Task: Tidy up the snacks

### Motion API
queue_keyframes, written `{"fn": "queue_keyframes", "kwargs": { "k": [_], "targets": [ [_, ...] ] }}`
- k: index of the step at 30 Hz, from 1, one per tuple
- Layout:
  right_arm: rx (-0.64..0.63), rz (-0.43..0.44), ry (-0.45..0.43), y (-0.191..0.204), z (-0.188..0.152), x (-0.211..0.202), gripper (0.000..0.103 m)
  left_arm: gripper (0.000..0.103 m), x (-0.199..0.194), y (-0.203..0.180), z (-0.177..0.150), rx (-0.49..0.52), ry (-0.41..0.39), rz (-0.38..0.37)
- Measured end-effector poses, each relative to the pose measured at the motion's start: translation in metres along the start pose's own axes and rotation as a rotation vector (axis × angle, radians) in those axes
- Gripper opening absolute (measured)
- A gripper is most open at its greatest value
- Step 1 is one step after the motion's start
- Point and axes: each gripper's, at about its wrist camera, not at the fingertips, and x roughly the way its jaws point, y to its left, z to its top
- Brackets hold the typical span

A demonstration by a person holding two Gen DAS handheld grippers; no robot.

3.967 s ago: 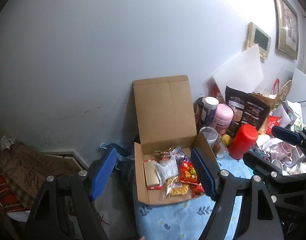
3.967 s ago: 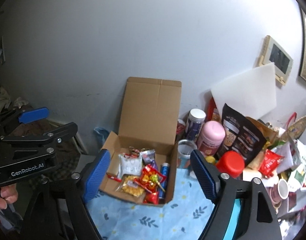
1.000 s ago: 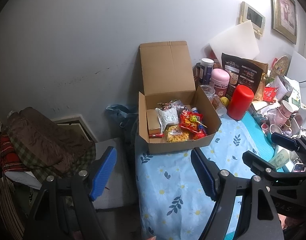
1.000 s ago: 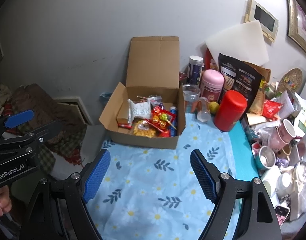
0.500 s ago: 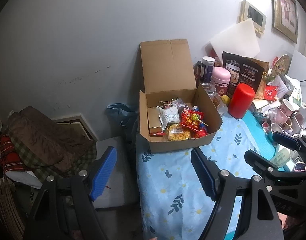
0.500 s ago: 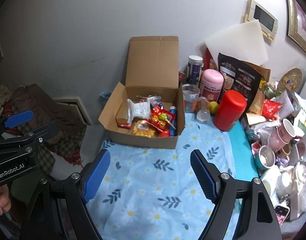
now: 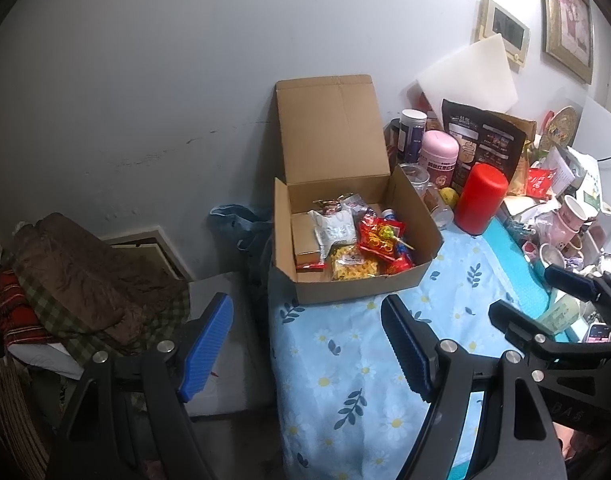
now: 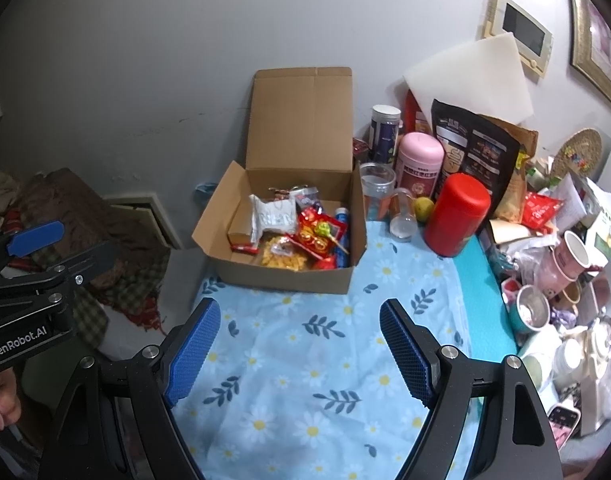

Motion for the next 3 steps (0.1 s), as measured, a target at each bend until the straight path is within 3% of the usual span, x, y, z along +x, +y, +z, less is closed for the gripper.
{"fn": "queue_keyframes", "kwargs": {
  "k": [3],
  "targets": [
    [0.006,0.001,0.007,-0.0018,-0.0024,0.0026,0.083,0.077,0.0062,-0.0006,-0.0012,0.000,0.009,0.002]
  ]
}}
